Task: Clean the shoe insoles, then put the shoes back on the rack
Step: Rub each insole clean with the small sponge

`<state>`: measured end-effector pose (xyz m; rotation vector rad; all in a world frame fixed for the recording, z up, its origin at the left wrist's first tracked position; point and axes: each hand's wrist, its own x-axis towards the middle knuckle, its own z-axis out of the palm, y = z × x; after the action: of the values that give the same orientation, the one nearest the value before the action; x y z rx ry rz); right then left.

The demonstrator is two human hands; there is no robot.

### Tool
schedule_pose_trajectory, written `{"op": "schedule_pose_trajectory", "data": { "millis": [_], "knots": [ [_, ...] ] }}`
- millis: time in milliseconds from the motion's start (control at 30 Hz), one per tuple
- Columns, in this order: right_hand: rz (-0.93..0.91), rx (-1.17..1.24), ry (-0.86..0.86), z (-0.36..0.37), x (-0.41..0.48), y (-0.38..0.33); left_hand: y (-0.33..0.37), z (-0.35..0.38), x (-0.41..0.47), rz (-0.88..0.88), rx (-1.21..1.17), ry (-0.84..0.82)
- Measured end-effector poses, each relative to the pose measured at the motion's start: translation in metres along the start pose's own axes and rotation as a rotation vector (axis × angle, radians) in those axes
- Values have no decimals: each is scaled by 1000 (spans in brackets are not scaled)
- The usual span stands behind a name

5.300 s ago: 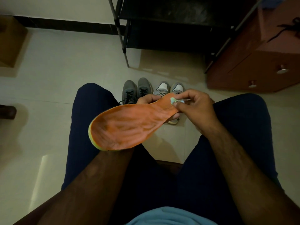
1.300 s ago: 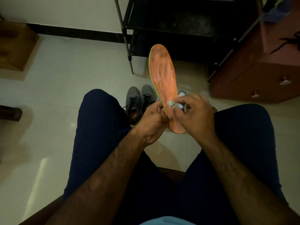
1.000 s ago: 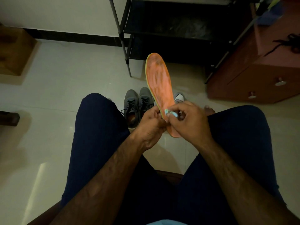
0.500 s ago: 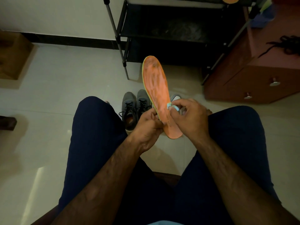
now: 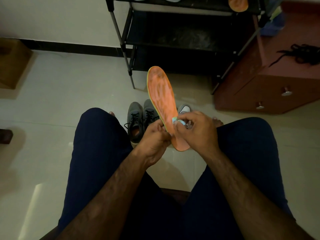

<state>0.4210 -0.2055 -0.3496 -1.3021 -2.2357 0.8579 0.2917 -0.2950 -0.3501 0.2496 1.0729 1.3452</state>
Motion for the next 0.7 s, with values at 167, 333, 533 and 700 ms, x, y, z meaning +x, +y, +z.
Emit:
{"op": "schedule_pose_trajectory", "data": {
  "millis": [167, 333, 533, 700],
  "knots": [
    [-29, 21, -26, 2, -3, -3, -3, 0, -1, -12, 13, -9],
    [44, 5, 29, 2, 5, 3, -2, 2, 0, -5, -10, -25],
    [-116, 64, -83, 8, -10, -12, -2, 2, -2, 12, -12, -15],
    [48, 39, 58, 4, 4, 4, 0, 3, -3, -15, 7, -25]
  ]
}}
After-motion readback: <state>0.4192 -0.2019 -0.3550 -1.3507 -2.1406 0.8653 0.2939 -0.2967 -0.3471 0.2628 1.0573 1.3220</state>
